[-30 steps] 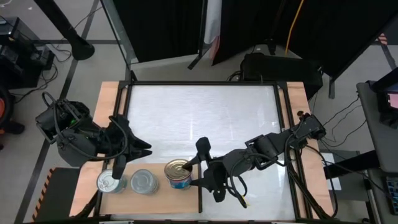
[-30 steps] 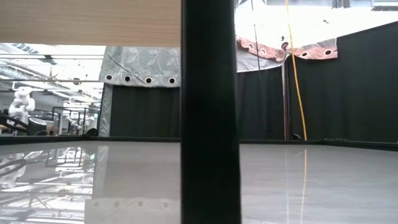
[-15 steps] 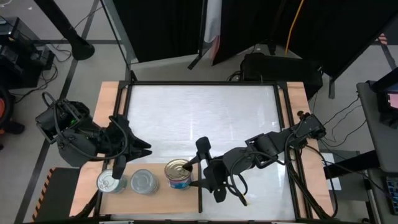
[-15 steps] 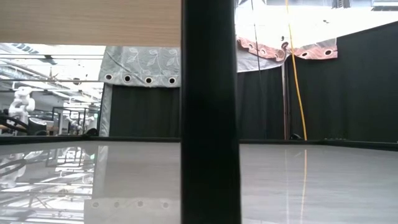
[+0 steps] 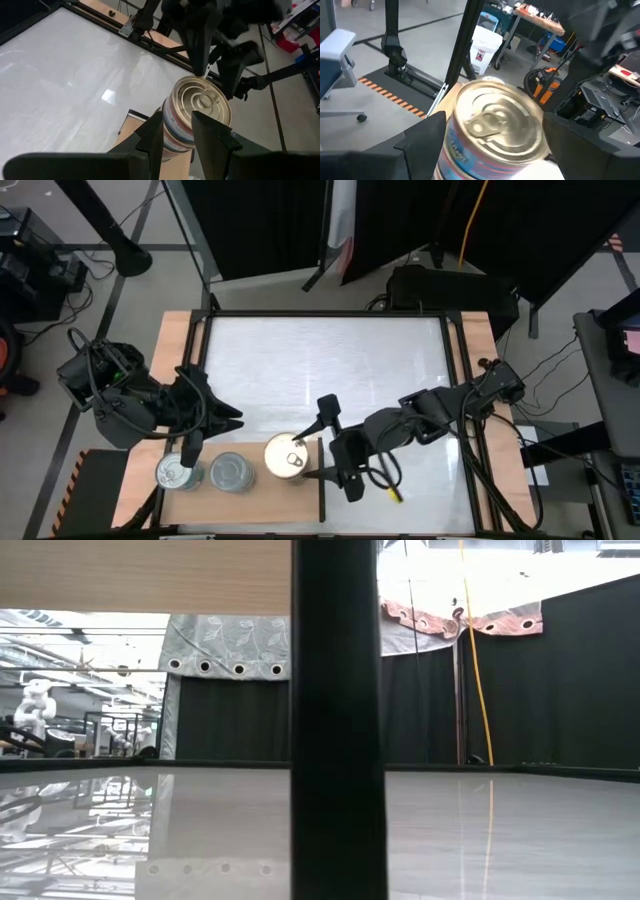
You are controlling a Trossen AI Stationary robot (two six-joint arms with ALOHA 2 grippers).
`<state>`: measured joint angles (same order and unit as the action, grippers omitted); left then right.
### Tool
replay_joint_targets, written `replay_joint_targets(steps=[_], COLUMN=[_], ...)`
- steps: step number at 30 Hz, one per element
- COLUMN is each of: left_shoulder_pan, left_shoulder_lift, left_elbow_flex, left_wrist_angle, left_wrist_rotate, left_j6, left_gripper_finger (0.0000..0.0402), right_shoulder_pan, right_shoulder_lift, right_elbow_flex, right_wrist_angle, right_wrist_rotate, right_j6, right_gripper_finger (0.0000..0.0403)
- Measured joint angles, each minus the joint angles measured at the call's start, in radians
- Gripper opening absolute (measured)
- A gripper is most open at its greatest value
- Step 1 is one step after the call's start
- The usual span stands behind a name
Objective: Stack canned seafood by type on shelf
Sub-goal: Return to Home Position
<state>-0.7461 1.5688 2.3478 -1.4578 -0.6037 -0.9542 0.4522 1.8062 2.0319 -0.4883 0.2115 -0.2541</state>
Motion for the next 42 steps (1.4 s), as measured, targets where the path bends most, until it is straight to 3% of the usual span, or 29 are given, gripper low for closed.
replay_joint_targets(steps=[7,12,15,18,21,25,27,29,32,38,42], left_shoulder_pan=[0.0,0.0,0.002,0.023,0.056,0.138,0.175,0.197,0.215,0.216,0.19], left_shoulder_lift=[0.0,-0.01,-0.017,-0.03,-0.055,-0.112,-0.147,-0.179,-0.219,-0.234,-0.233], left_elbow_flex=[0.0,0.0,0.0,0.0,0.0,0.0,0.0,0.0,0.0,-0.014,-0.112], left_wrist_angle=[0.0,0.0,0.001,0.007,-0.007,-0.035,-0.038,-0.036,-0.016,-0.004,0.005], left_wrist_rotate=[-0.005,-0.08,-0.128,-0.205,-0.267,-0.196,-0.173,-0.143,-0.124,-0.128,-0.167], left_j6=[0.069,0.166,0.255,0.256,0.31,0.423,0.489,0.568,0.632,0.588,0.536], left_gripper_finger=[0.0107,0.0107,0.0107,0.0107,0.0106,0.0079,0.0049,0.0016,0.0008,0.0004,0.0003], right_shoulder_pan=[-0.001,-0.004,-0.026,-0.062,-0.095,-0.115,-0.118,-0.118,-0.119,-0.138,-0.173], right_shoulder_lift=[-0.053,-0.149,-0.221,-0.29,-0.353,-0.423,-0.462,-0.51,-0.604,-0.807,-0.913], right_elbow_flex=[0.003,0.019,0.02,0.02,0.02,0.007,-0.028,-0.086,-0.222,-0.621,-0.878], right_wrist_angle=[0.002,-0.016,-0.091,-0.217,-0.351,-0.49,-0.51,-0.503,-0.432,-0.109,0.105], right_wrist_rotate=[-0.004,-0.004,-0.005,-0.004,-0.002,-0.002,0.013,0.042,0.054,0.048,0.023], right_j6=[0.023,0.216,0.282,0.326,0.356,0.357,0.355,0.359,0.355,0.319,0.319], right_gripper_finger=[0.0318,0.031,0.0284,0.0234,0.0154,0.0028,0.0013,0.0011,0.0002,0.0001,0.0])
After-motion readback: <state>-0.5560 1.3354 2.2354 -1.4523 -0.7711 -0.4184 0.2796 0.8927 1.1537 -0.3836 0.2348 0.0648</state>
